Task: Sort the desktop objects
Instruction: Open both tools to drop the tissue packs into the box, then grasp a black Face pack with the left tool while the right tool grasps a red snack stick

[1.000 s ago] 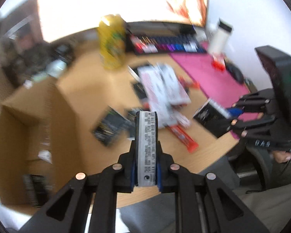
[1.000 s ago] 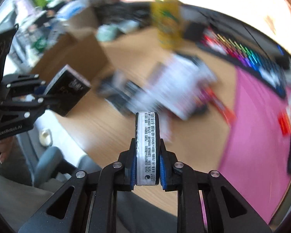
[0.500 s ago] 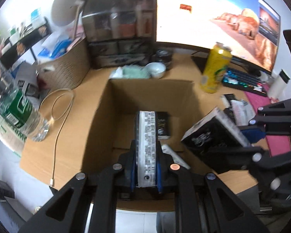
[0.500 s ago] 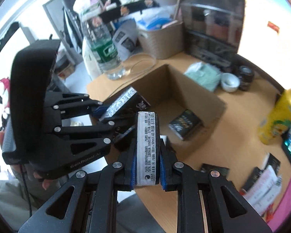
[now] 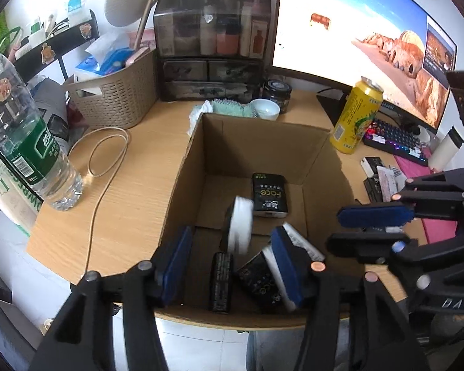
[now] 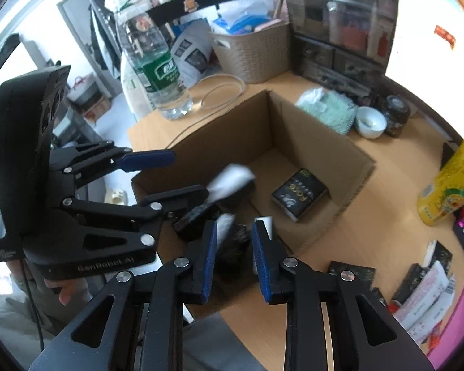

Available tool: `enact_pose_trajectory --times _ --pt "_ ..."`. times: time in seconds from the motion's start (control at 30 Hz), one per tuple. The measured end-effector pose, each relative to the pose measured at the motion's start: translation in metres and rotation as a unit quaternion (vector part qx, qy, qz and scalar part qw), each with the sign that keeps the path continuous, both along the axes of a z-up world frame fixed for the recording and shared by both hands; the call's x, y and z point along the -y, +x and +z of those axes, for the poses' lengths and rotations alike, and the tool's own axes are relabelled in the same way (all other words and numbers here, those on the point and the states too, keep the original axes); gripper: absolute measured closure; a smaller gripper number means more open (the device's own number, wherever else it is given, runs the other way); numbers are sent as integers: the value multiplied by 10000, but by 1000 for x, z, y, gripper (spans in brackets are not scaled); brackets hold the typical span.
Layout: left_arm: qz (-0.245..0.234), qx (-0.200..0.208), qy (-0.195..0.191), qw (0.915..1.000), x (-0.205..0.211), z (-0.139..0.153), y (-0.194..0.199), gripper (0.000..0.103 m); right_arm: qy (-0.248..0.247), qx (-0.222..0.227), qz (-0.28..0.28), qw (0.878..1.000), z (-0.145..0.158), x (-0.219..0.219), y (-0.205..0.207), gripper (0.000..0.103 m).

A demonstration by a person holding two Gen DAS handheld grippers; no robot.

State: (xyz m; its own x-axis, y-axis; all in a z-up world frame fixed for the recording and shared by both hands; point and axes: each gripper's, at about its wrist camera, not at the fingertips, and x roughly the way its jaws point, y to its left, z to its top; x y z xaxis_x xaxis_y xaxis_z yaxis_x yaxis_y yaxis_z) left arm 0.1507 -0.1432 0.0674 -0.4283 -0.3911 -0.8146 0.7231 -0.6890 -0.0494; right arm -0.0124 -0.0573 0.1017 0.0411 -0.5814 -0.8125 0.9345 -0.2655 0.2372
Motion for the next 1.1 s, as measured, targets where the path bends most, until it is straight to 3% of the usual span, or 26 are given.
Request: enact_pose_trajectory --times 0.23,0.4,0.63,0.77,1.1 --pt "-459 -202 -102 9987 -33 24 -25 43 -212 -365 -660 9969 25 -74 -28 77" --pt "-1157 -130 -79 9932 -74 22 -76 43 5 -379 -1434 9889 7 -136 -62 75" --pt "-1773 419 361 9826 -113 -32 -148 43 756 86 -2099 9748 -75 -198 -91 75" --pt "-1886 797 699 9763 -121 -74 -176 43 1037 274 -2131 9711 -113 -212 -88 75" --pt "-1983 1246 722 9695 -129 -110 -210 42 1010 386 -1902 9758 -139 -209 -83 75"
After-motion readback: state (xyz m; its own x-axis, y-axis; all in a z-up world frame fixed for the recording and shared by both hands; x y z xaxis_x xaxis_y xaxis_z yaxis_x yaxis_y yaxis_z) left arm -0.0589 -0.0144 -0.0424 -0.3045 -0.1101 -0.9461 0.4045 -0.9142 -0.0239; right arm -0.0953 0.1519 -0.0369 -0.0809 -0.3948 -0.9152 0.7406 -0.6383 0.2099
